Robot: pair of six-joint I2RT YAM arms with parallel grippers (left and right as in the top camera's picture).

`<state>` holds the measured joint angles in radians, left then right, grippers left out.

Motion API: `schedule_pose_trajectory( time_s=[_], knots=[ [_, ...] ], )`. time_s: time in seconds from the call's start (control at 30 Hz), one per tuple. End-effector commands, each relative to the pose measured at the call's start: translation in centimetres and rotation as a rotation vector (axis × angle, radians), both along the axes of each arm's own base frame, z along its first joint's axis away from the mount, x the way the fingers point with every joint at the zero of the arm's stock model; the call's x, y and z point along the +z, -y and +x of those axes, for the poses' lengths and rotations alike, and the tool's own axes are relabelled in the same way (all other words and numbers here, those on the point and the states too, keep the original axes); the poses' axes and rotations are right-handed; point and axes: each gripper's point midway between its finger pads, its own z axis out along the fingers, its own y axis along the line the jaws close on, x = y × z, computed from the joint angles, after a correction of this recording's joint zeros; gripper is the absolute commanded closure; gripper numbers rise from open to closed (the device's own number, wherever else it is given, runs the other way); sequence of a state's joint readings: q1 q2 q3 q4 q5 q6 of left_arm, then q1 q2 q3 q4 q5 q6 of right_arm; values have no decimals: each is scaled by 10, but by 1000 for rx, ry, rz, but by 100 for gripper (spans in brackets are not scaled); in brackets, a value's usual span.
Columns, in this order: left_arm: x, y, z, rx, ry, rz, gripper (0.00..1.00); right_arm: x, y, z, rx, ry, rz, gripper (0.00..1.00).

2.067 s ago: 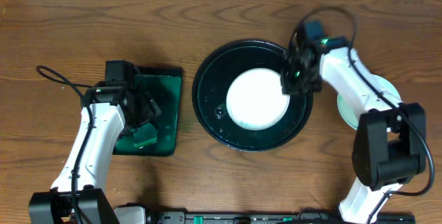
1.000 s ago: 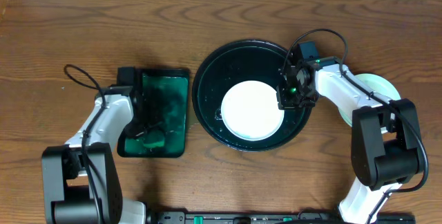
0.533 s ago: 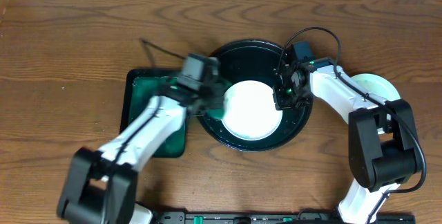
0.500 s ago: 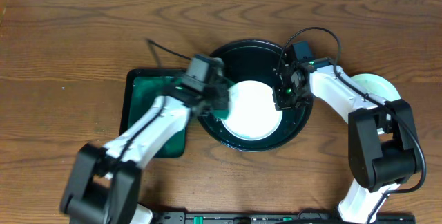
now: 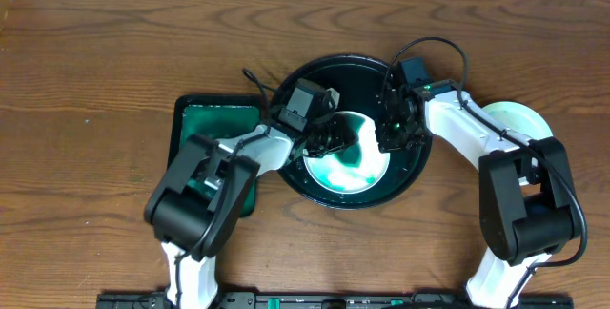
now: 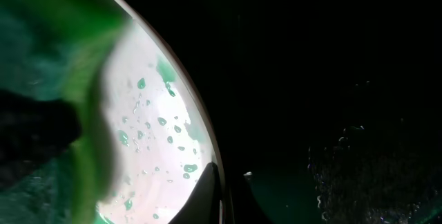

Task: Clean dirty plates on tray and stack at the side
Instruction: 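Scrub the white-pink plate with the sponge in the left gripper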

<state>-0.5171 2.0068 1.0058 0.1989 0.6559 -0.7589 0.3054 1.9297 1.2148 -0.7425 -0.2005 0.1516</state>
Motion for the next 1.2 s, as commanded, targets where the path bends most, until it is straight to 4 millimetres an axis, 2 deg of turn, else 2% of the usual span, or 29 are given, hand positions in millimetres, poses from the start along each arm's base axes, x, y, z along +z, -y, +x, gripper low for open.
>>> schedule_pose_trajectory(
  time_s=[0.0,0.07,0.27,0.33,0.43,0.53,0.67,0.73,0.83,0.87,0.97,1.1,1.17],
  knots=[
    [-29,14,-24,-35,-151,-48,92,-3,-14,-7,45,-5,8,99],
    [-33,19,-32,-54,-179,-56,93,-3,-16,-7,52,-2,8,99],
    [-24,41,-69,-187,-259,-126,93,-3,-15,-8,53,-1,0,99],
    [-26,42,-82,-208,-306,-117,93,-4,-15,-8,53,-1,-3,99],
    [-39,31,-97,-183,-399,-42,93,-4,-15,-7,53,-1,-3,99],
    [-58,5,-94,-68,-471,83,93,-4,-15,-8,53,-1,-3,99],
    [-76,-47,-71,128,-480,263,93,-4,-15,-8,53,-1,-3,99],
    [-77,-79,-47,242,-435,333,93,-4,-15,-7,53,0,-3,99],
    [-72,-112,-20,359,-350,410,93,-4,-15,-7,53,0,-4,99],
    [-68,-134,-9,426,-308,473,93,-4,-15,-7,53,0,-3,99],
    [-58,-148,2,435,-247,498,93,-4,-15,-7,53,0,-3,99],
    [-45,-170,4,459,-205,591,92,-4,-13,-6,51,5,-17,99],
    [-37,-174,6,438,-162,613,93,-4,-12,-7,51,4,-17,99]
  ],
)
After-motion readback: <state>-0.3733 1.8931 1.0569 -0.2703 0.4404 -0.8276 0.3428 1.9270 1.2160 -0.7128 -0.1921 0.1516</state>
